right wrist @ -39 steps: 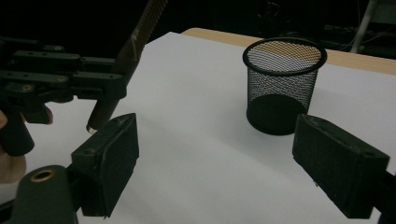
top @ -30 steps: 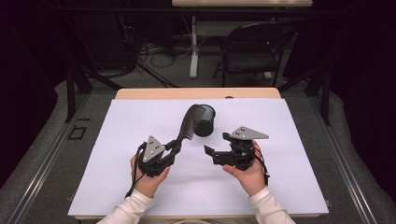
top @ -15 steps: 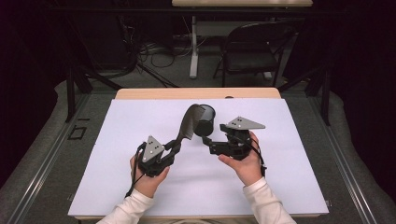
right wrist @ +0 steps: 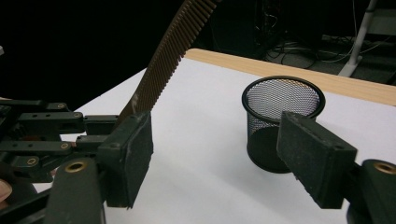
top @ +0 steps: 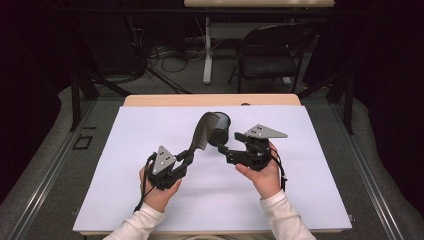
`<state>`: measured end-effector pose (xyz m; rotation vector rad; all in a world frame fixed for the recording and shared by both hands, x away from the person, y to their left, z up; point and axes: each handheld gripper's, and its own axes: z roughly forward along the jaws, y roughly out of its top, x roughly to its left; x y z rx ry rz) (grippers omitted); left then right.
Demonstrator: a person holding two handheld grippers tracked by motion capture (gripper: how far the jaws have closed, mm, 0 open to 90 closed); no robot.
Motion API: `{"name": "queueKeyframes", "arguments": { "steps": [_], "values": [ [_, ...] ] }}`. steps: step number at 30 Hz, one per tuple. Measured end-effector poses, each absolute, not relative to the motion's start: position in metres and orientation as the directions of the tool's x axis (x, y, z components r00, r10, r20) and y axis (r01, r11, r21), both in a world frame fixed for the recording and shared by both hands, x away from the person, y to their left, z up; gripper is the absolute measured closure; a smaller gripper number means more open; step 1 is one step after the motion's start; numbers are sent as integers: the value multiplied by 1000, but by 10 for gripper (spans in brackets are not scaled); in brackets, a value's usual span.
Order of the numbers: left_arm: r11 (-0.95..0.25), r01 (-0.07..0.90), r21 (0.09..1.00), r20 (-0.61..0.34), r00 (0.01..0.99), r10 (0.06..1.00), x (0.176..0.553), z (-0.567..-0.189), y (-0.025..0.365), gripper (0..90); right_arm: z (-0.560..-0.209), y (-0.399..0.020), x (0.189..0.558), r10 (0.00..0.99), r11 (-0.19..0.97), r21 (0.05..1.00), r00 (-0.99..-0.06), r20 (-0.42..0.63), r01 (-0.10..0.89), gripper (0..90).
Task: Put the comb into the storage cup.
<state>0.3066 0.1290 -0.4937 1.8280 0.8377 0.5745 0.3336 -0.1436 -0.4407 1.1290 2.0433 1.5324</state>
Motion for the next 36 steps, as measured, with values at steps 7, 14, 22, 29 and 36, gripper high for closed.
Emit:
{"name": "queueKeyframes", "arguments": {
  "steps": [7, 14, 22, 29, 36],
  "values": [
    [-256, 279, 926, 14, 651, 759, 305, -495, 128, 726, -443, -146, 333, 750, 85, 911, -628, 207, 403, 337],
    [-267, 279, 922, 20, 655, 755, 304, -497, 126, 725, -442, -147, 332, 756, 81, 911, -621, 208, 405, 348],
    [-275, 279, 920, 26, 658, 753, 303, -500, 124, 725, -441, -151, 331, 746, 71, 908, -626, 227, 414, 348],
    [-284, 285, 915, 28, 659, 751, 304, -505, 122, 725, -441, -150, 332, 721, 59, 888, -635, 278, 456, 359],
    [-290, 285, 914, 30, 664, 747, 303, -507, 119, 725, -442, -149, 331, 712, 59, 874, -634, 302, 483, 380]
  ]
}}
